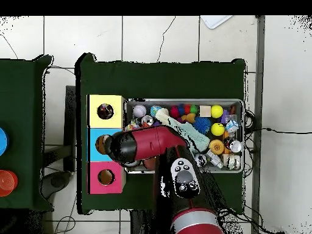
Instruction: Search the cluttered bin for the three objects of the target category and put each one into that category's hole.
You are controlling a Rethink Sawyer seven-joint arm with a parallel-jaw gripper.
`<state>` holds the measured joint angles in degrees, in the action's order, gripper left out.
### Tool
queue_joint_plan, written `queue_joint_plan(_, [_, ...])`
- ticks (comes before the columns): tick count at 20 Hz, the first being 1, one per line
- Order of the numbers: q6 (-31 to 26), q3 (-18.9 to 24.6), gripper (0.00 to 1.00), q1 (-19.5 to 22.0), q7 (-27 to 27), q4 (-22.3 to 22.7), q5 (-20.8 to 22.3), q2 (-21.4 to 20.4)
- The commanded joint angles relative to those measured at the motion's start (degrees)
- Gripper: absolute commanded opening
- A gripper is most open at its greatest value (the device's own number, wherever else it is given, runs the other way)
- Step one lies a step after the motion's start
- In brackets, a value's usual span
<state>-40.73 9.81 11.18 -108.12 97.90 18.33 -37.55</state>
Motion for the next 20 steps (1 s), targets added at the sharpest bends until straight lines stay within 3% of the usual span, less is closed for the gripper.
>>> queue_joint_plan(1, [5.3,3.5,0.0,1.9,-2.8,5.3,-0.9,1.9])
queue_joint_plan(14, [2.0,2.4,0.0,1.0,-2.4,1.5,-0.6,2.1])
queue_joint_plan(15, [1.7,2.2,1.0,0.7,-2.4,1.7,-0.4,1.8])
queue_joint_plan(20, [2.9,2.0,1.0,0.6,-2.7,2.0,0.1,1.6])
